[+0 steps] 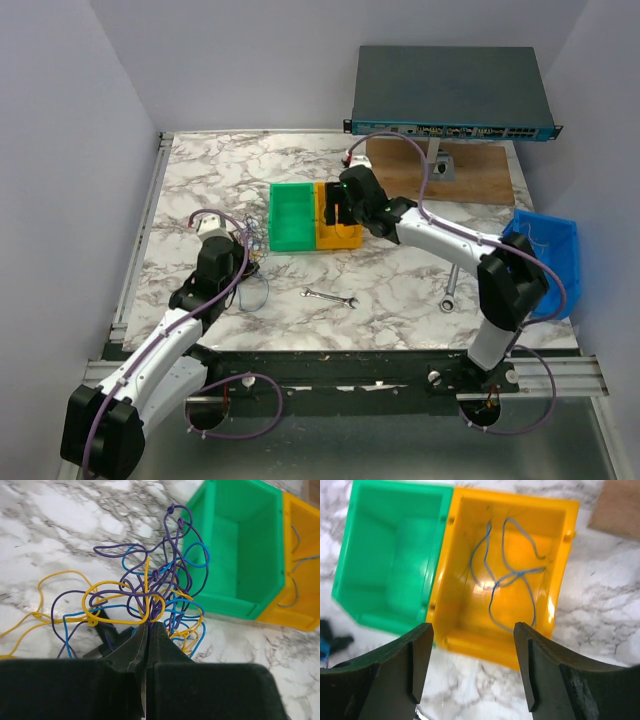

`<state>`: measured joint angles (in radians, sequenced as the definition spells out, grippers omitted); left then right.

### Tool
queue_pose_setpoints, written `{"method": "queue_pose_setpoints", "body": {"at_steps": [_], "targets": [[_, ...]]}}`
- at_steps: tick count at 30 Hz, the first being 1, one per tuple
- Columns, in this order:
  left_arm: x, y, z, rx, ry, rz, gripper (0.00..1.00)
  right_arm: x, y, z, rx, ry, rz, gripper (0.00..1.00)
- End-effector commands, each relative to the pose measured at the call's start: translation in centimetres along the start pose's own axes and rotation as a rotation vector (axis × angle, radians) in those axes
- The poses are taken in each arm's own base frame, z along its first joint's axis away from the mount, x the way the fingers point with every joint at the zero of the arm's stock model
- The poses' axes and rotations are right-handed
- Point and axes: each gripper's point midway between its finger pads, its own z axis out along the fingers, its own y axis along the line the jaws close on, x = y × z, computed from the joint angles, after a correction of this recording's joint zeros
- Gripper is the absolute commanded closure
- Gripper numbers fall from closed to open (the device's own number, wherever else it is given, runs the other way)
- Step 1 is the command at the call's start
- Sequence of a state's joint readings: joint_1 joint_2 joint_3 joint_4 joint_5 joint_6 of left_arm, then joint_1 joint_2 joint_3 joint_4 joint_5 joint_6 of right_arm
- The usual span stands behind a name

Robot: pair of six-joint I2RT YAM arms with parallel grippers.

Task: Untangle the cables

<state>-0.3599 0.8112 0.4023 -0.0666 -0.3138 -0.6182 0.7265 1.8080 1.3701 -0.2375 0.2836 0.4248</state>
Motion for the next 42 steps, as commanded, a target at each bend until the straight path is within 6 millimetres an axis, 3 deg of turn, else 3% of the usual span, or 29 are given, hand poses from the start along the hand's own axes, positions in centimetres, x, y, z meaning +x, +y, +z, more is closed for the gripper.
{"method": "queue_pose_setpoints", "body": {"at_steps": [1, 7, 13, 17, 24, 28, 31, 36, 42], "targets": [[-0.2, -4.0, -0.4, 0.220, 0.008, 0.058, 1.00, 1.9, 1.7, -3.0, -0.181, 0.023, -0.031, 0.27], [-0.2, -4.2, -0.4, 0.230, 0.014, 0.064, 1.00, 5.3, 0.4, -3.7, -0.175, 0.097, -0.048, 0.28], [0.1, -4.5, -0.1, 0.239, 0.034, 0.074, 1.00, 9.0, 1.5, -3.6, -0.261, 0.177, 0.002, 0.30], [0.1, -4.4, 0.0, 0.235, 0.035, 0.077, 1.00, 10.4, 2.9, -2.3, -0.308, 0.213, 0.027, 0.31], [0.2, -4.3, 0.1, 0.230, 0.037, 0.084, 1.00, 9.3, 6.3, 2.6, -0.360, 0.227, 0.070, 0.33], [0.4, -4.3, 0.3, 0.222, 0.049, 0.090, 1.00, 6.2, 7.5, 6.3, -0.301, 0.171, 0.078, 0.35], [0.6, -4.5, 0.4, 0.229, 0.059, 0.093, 1.00, 4.3, 8.1, 7.7, -0.274, 0.143, 0.069, 0.35], [0.9, -5.4, 0.2, 0.288, 0.076, 0.104, 1.00, 2.5, 9.0, 5.8, -0.335, 0.113, 0.041, 0.35], [1.7, -8.3, -0.7, 0.469, 0.108, 0.121, 1.00, 1.9, 7.4, -0.4, -0.404, 0.032, -0.018, 0.35]]}}
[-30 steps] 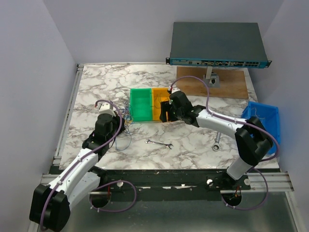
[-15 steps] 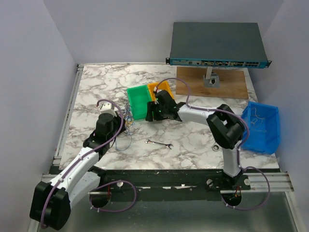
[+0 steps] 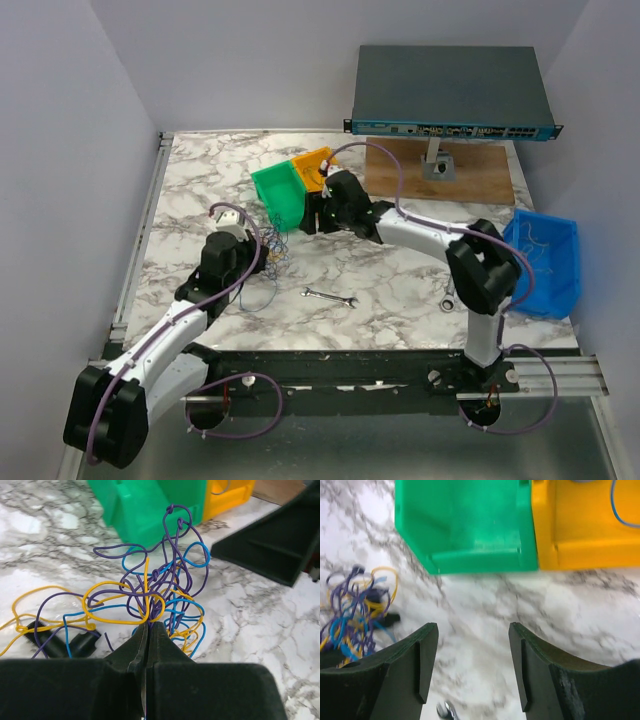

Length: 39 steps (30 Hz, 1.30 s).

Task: Untangle the cables

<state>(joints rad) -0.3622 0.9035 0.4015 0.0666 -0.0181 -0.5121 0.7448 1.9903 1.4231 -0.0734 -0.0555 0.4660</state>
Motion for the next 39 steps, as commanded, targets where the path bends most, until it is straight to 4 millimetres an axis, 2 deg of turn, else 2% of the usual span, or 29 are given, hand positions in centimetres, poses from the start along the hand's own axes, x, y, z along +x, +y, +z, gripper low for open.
{"method": "queue_pose_setpoints", "body": {"at_steps": [1, 2, 5, 9, 13, 19, 22, 24, 28, 32, 35, 39], "targets": [[-0.7, -4.2, 0.0, 0.221, -0.002, 0.037, 1.00, -0.8, 1.1, -5.0, -0.069, -0.068, -0.076, 0.35], [-0.5, -4.6, 0.0, 0.246, 0.009, 0.040, 1.00, -1.4, 1.6, -6.1, -0.093, -0.106, -0.084, 0.35], [-0.2, -5.7, 0.1, 0.306, 0.025, 0.051, 1.00, -0.9, 2.4, -8.6, -0.162, -0.144, -0.105, 0.36], [0.0, -7.0, -0.1, 0.368, 0.037, 0.067, 1.00, 0.2, 4.0, -10.5, -0.290, -0.163, -0.130, 0.38], [0.1, -7.9, -0.4, 0.422, 0.037, 0.083, 1.00, 1.2, 4.5, -10.2, -0.337, -0.140, -0.129, 0.45], [0.1, -8.9, -0.9, 0.461, 0.024, 0.113, 1.00, 1.3, 4.7, -9.9, -0.358, -0.148, -0.123, 0.57], [0.2, -8.9, -0.9, 0.459, 0.023, 0.118, 1.00, 1.3, 4.5, -9.7, -0.346, -0.147, -0.122, 0.78], [0.2, -8.8, -0.8, 0.454, 0.026, 0.118, 1.00, 1.2, 4.3, -9.8, -0.333, -0.156, -0.120, 0.87], [0.2, -8.7, -0.8, 0.446, 0.026, 0.117, 1.00, 0.9, 3.2, -10.2, -0.274, -0.190, -0.110, 0.99], [0.0, -7.4, -0.1, 0.358, 0.026, 0.101, 1.00, -0.4, 1.1, -10.9, -0.148, -0.266, -0.072, 0.99], [0.2, -5.1, 0.7, 0.211, 0.050, 0.083, 1.00, -1.6, -2.4, -12.0, 0.040, -0.356, -0.013, 0.99], [0.2, -2.0, 1.3, 0.028, 0.062, 0.059, 1.00, -2.8, -7.9, -15.3, 0.344, -0.475, 0.089, 0.99]]}}
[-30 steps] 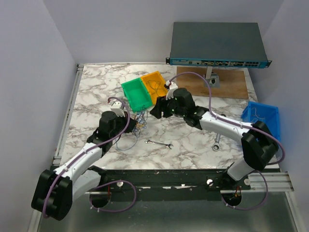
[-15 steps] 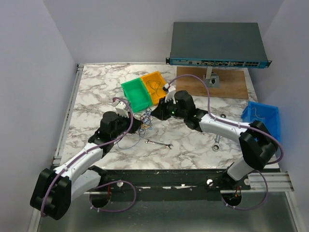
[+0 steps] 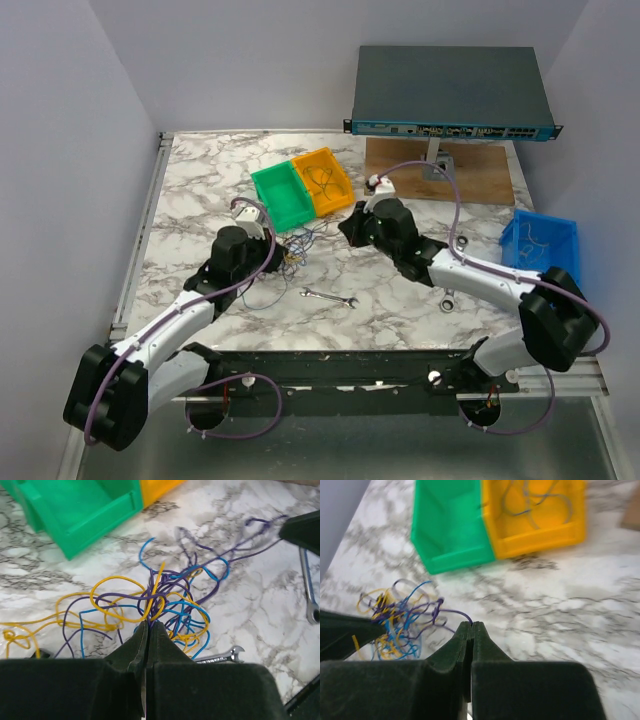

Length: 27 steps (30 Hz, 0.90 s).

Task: Untangle the cables

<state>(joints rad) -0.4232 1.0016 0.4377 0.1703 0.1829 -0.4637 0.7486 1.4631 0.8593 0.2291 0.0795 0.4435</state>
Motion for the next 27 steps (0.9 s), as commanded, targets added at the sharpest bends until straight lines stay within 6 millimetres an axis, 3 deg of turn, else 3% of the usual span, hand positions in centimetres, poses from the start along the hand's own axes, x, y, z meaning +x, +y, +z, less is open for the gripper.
{"method": "queue_pose_setpoints", "body": {"at_steps": [1, 5, 8, 15, 21, 27], "targets": [[-0.6, 3.9, -0.3, -0.246, -0.008, -0.029, 1.00, -3.8, -7.5, -3.6, 0.424, -0.204, 0.067, 0.99], [-0.4, 6.2, -1.0, -0.392, -0.006, -0.053, 1.00, -5.3, -11.3, -7.6, 0.632, -0.263, 0.098, 0.99], [-0.4, 7.9, -2.0, -0.505, -0.012, -0.076, 1.00, -6.5, -12.9, -11.0, 0.721, -0.313, 0.106, 0.99], [-0.8, 9.2, -3.1, -0.595, -0.055, -0.112, 1.00, -9.6, -13.8, -17.0, 0.803, -0.438, 0.108, 0.99], [-0.9, 11.9, -5.5, -0.803, -0.119, -0.199, 1.00, -11.6, -15.6, -22.7, 0.997, -0.571, 0.182, 0.99], [-0.5, 13.6, -7.2, -0.925, -0.140, -0.274, 0.99, -12.7, -15.3, -25.1, 0.979, -0.637, 0.231, 0.99]]}}
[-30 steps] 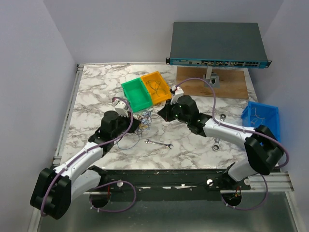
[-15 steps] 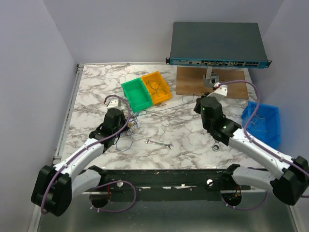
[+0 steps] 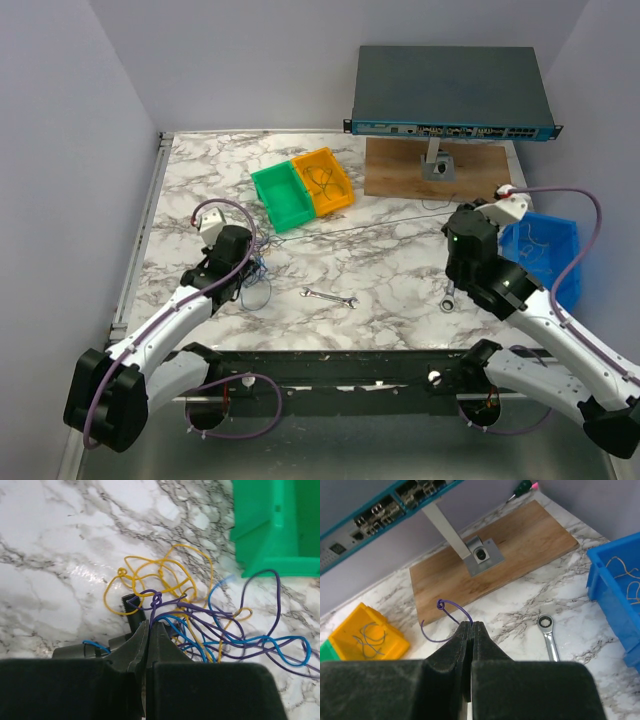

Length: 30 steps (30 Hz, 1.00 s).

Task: Untangle the cables

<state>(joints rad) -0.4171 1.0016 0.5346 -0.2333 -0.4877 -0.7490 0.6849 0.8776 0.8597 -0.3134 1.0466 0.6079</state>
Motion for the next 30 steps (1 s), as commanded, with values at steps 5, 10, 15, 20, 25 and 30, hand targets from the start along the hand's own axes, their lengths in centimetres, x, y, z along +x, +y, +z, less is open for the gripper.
{"method": "queue_pose_setpoints", "body": {"at_steps": [5, 10, 15, 20, 25, 30], "targets": [[-1.5, 3.9, -0.7, -0.185, -0.075, -0.076, 0.99, -2.7, -2.4, -0.8, 0.076, -0.067, 0.043, 0.99], [-1.5, -0.1, -1.0, 0.082, -0.072, 0.019, 1.00, -0.7, -0.5, -1.1, -0.068, 0.021, -0.028, 0.99], [-0.8, -6.6, -3.4, 0.514, -0.085, 0.125, 1.00, 5.3, 4.9, -3.7, -0.457, 0.265, -0.164, 0.96], [-0.4, -8.5, -4.9, 0.652, -0.093, 0.167, 0.99, 10.8, 7.6, -7.1, -0.746, 0.454, -0.233, 0.36], [-0.2, -9.8, -6.0, 0.752, -0.098, 0.189, 0.99, 14.0, 10.7, -10.6, -1.025, 0.578, -0.221, 0.21], [-0.1, -10.3, -6.9, 0.809, -0.113, 0.201, 0.99, 15.9, 13.5, -11.9, -1.186, 0.609, -0.213, 0.20]]}}
